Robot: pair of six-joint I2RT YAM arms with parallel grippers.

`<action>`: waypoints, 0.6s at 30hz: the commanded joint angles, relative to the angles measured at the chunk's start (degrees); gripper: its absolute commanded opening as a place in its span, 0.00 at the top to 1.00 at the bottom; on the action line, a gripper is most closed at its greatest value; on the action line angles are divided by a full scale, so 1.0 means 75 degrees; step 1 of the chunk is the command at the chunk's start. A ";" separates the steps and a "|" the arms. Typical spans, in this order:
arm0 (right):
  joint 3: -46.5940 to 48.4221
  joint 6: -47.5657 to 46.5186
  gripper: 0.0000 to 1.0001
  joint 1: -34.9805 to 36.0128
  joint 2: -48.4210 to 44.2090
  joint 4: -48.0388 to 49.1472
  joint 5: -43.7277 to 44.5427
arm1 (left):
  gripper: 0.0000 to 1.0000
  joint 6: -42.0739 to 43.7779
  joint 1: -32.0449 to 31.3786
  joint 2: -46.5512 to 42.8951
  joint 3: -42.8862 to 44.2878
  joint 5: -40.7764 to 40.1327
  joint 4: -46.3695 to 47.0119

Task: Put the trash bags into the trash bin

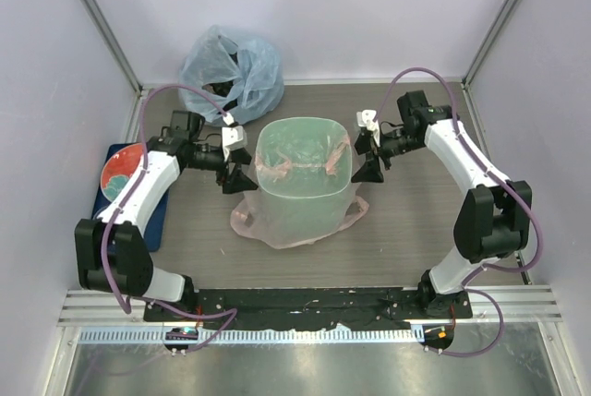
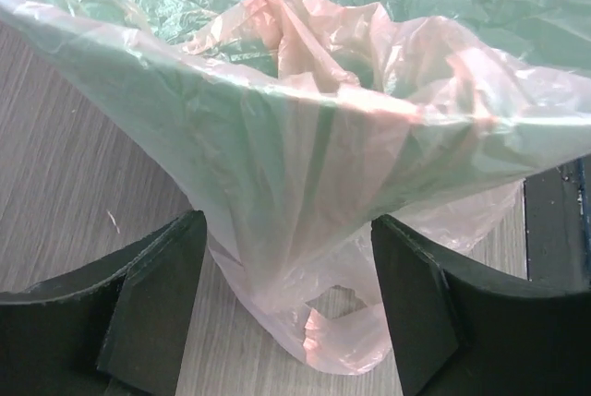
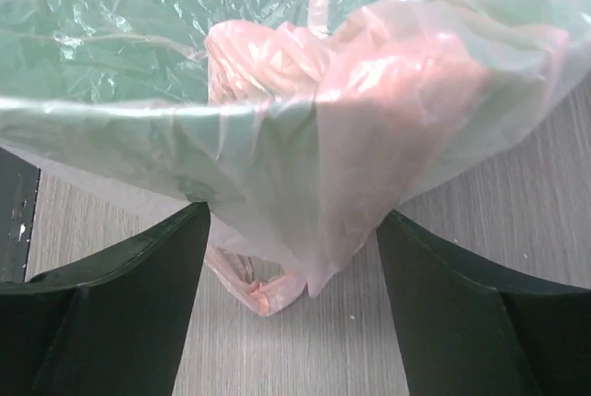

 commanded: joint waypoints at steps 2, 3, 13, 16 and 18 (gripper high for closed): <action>0.0306 -0.0182 0.48 0.0183 0.0237 0.0074 -0.0317 | 0.44 -0.0148 -0.0089 0.0412 0.0097 0.0111 0.0551; 0.0225 -0.0217 0.61 0.0206 0.0260 0.0062 -0.0294 | 0.53 -0.0137 -0.0089 0.0448 0.0062 0.0087 0.0574; -0.0818 -0.0182 0.99 -0.0203 0.0646 0.0753 0.0257 | 1.00 -0.0603 -0.0019 0.0659 -0.1414 -0.0756 0.2202; -0.0913 -0.0193 0.99 -0.0367 0.0974 0.0894 0.0433 | 1.00 -0.0780 -0.0007 0.0847 -0.1509 -0.0932 0.2624; -0.0913 -0.0228 0.99 -0.0391 0.1080 0.0929 0.0468 | 1.00 -0.1026 0.0005 0.0859 -0.1520 -0.0932 0.2836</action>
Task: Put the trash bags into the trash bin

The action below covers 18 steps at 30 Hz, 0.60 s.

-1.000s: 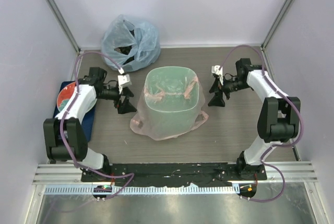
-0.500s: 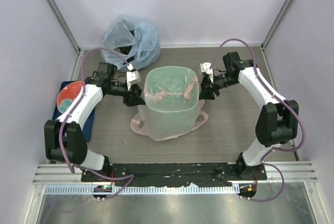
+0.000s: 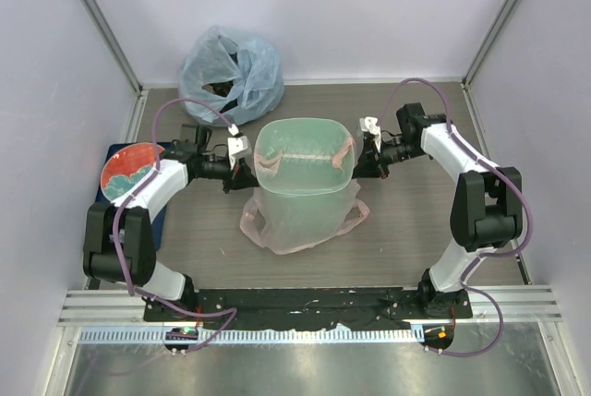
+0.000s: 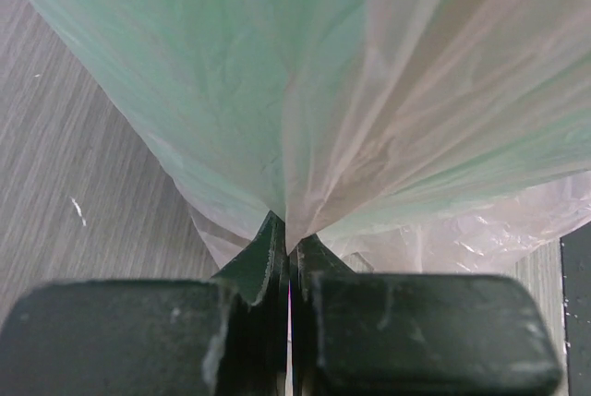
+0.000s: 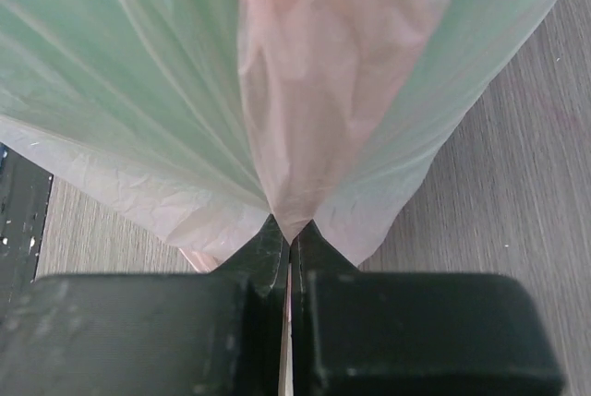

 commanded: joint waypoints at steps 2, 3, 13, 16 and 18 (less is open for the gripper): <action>-0.0248 -0.0130 0.99 -0.0246 0.0492 0.0472 0.0967 | 1.00 -0.0348 0.0078 0.0305 -0.0142 -0.0903 0.0695; -0.0260 -0.0118 0.99 -0.0257 0.0480 0.0472 0.0978 | 1.00 -0.0290 0.0089 0.0293 -0.0107 -0.0938 0.0578; 0.0395 0.0632 0.09 -0.0807 -0.0913 -0.0779 0.1458 | 0.22 -0.0805 0.0440 -0.1041 0.0220 -0.1008 -0.0592; 0.0969 0.0714 0.07 -0.1089 -0.1487 -0.1822 0.2345 | 0.18 -0.1097 0.0802 -0.1475 0.0409 -0.1114 -0.1050; 0.1601 0.0830 0.07 -0.1101 -0.1687 -0.2561 0.2757 | 0.08 -0.1471 0.1003 -0.1768 0.0444 -0.1196 -0.1146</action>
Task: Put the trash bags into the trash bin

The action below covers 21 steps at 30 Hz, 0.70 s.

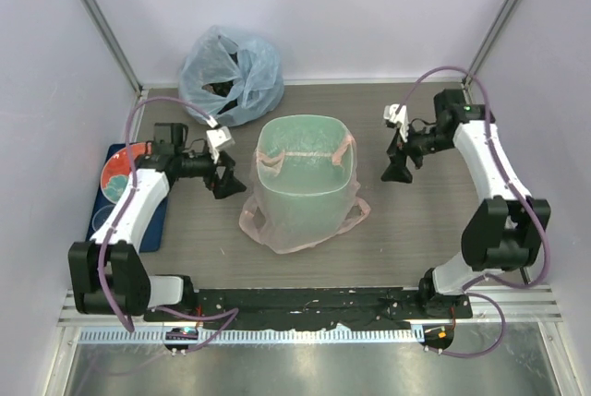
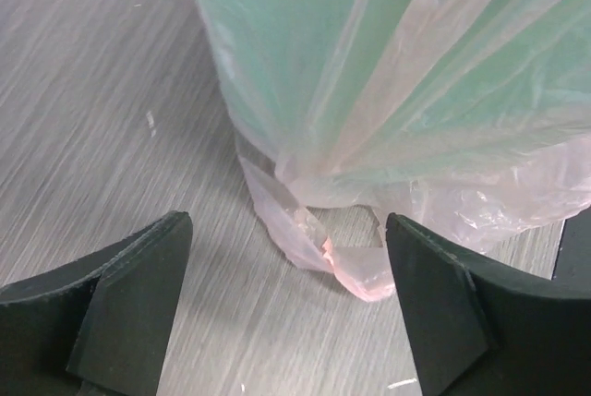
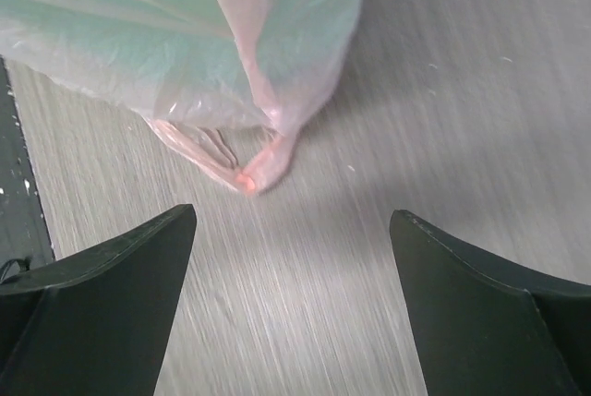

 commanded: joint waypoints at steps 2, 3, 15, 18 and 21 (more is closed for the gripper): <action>0.2117 0.1077 0.07 -0.0052 -0.0872 -0.1849 0.1169 | 0.08 -0.0943 0.0462 -0.0752 0.0404 -0.0543 -0.0546; 0.2530 0.1452 0.10 0.0470 -0.0721 -0.1944 0.1250 | 0.08 -0.1338 0.0462 -0.0904 0.0392 -0.0685 -0.0476; 0.6741 0.5768 0.56 0.5139 0.1565 -0.0469 0.4974 | 0.05 -0.4706 0.0684 -0.1772 0.0041 -0.1694 0.1681; 0.6321 0.5709 0.64 0.5561 0.1753 0.0034 0.5596 | 0.05 -0.4565 0.0673 -0.2123 -0.0018 -0.1799 0.1506; 0.5455 0.5570 0.66 0.5748 0.1765 0.0515 0.5903 | 0.05 -0.4484 0.0673 -0.2451 -0.0088 -0.1963 0.1237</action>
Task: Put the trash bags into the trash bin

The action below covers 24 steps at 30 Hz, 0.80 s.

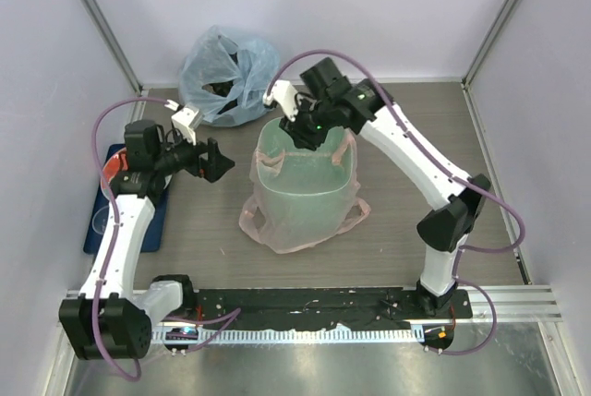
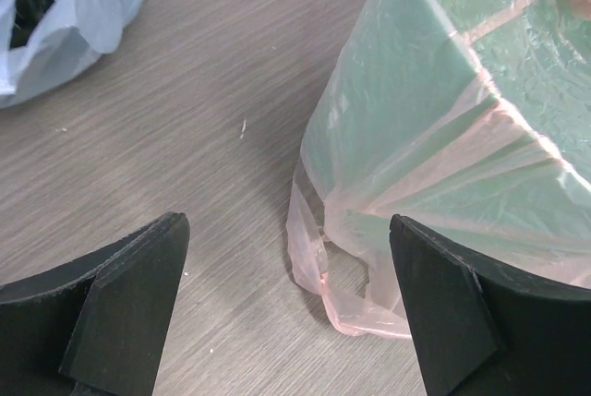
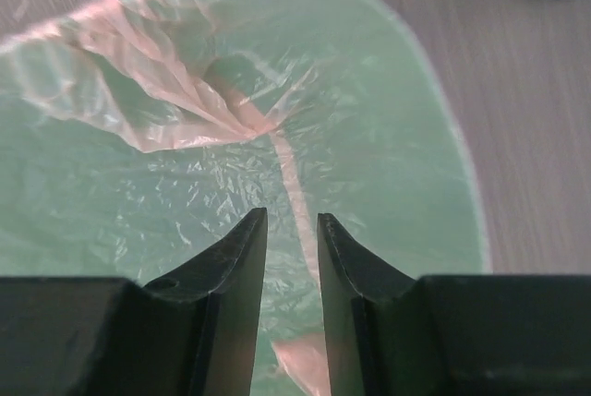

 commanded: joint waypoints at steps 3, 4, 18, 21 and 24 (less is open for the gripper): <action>-0.1857 0.0041 0.69 0.0419 -0.0135 0.1241 0.1379 | 0.05 -0.0062 0.0026 -0.0859 -0.0254 -0.0428 -0.0050; -0.2359 -0.0077 0.69 0.0443 -0.0124 0.1509 0.1530 | 0.05 -0.0027 0.0026 -0.0918 -0.0267 -0.0464 -0.0085; -0.4801 -0.0148 0.73 0.0443 0.0192 0.2765 0.0736 | 0.04 -0.0155 0.0026 -0.1282 -0.0197 -0.0570 -0.0437; -0.5082 -0.0171 0.73 0.0385 0.0391 0.3000 0.0595 | 0.04 -0.0179 0.0026 -0.1247 -0.0103 -0.0558 -0.0519; -0.5235 -0.0218 0.74 0.0280 0.0777 0.3187 0.0478 | 0.04 -0.0191 0.0014 -0.1223 0.0013 -0.0558 -0.0612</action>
